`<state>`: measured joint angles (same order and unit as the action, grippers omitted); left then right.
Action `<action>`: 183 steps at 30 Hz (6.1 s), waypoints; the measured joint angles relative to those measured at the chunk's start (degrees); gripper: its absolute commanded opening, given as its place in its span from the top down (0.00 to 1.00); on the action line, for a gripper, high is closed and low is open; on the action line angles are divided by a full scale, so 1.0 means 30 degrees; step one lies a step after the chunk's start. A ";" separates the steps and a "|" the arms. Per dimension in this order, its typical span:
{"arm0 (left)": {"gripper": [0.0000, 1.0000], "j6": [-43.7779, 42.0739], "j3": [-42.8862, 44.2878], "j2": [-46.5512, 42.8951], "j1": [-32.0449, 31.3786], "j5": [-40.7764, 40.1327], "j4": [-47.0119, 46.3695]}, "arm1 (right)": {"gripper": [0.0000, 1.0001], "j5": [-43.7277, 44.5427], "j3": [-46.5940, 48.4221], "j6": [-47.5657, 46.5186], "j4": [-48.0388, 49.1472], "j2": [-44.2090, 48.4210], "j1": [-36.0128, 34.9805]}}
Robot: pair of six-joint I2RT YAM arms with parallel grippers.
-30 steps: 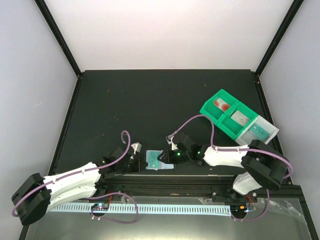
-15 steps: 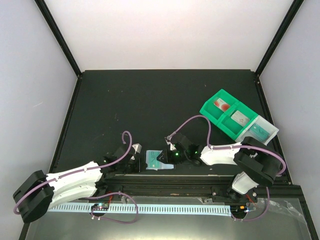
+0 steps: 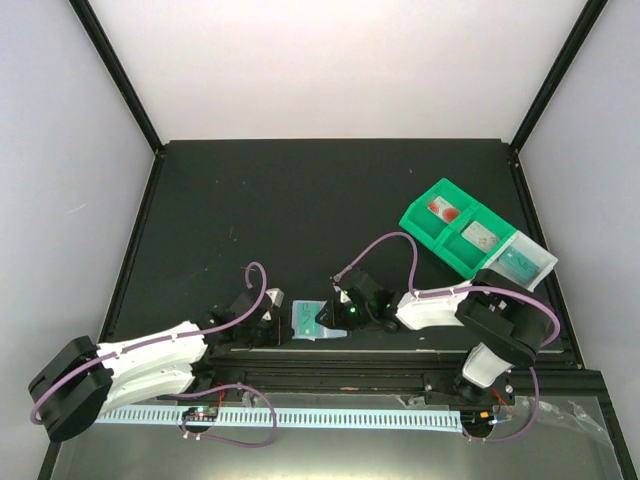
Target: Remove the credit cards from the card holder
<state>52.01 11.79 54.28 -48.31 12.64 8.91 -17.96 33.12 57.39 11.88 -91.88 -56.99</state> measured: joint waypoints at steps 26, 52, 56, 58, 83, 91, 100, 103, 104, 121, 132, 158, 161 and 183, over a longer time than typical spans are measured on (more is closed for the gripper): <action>0.98 -0.0051 0.1027 0.0364 0.0000 0.0073 0.0423 | 0.77 0.0175 -0.0007 0.0219 0.0648 -0.0270 0.0000; 0.98 -0.0284 0.0984 0.1275 0.0000 0.0066 0.0058 | 0.94 0.0087 -0.0809 0.1078 0.2659 -0.0707 0.0007; 0.98 -0.0284 0.0918 0.1231 0.0000 0.0066 0.0000 | 0.97 -0.0044 -0.0882 0.1202 0.3140 -0.0940 0.0044; 0.98 -0.0284 0.0882 0.1144 0.0000 0.0058 0.0029 | 0.99 -0.0058 -0.0947 0.1348 0.3373 -0.1005 0.0051; 0.98 -0.0270 0.0729 0.0765 0.0000 -0.0160 0.0073 | 0.89 -0.0423 -0.2120 0.1450 0.4044 -0.0073 0.0707; 0.98 -0.0255 0.0714 0.0765 0.0000 -0.0160 0.0058 | 0.85 -0.1049 -0.2259 0.1807 0.5319 -0.0729 0.0707; 0.98 -0.0240 0.0699 0.0765 0.0000 -0.0160 0.0051 | 0.98 -0.1311 -0.2310 0.2135 0.6331 -0.1362 0.0729; 0.98 -0.0240 0.0699 0.0758 0.0000 -0.0160 0.0051 | 0.99 -0.1304 -0.2361 0.2222 0.6419 -0.1392 0.0729; 0.98 -0.0240 0.0699 0.0758 0.0000 -0.0160 0.0058 | 0.99 -0.1304 -0.2397 0.2237 0.6492 -0.1384 0.0729; 0.98 -0.0117 0.0634 0.0415 0.0000 -0.0299 0.0189 | 0.99 0.0998 -0.3140 0.0962 0.1668 0.4328 0.1151; 0.50 0.0044 0.1005 -0.0670 0.0000 -0.0262 0.1319 | 0.99 0.2790 -0.3126 -0.0102 -0.1479 0.8204 0.1231; 0.59 0.4947 0.0415 -0.8051 0.0000 0.1960 -0.4255 | 0.99 -0.0430 -0.4648 0.4612 0.6637 1.1329 0.1231; 0.73 0.5253 0.0248 -0.8218 0.0000 0.1974 -0.4881 | 0.99 -0.0597 -0.4677 0.4911 0.6987 1.1315 0.1231; 0.98 0.2601 -0.0102 -1.1766 0.0000 0.2572 -0.2739 | 0.76 0.0007 -0.0721 -0.2135 -0.3614 1.5118 0.1341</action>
<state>59.81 11.49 18.98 -48.31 20.36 0.69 -17.93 30.96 50.98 1.04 -46.52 -52.97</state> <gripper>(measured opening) 0.017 0.243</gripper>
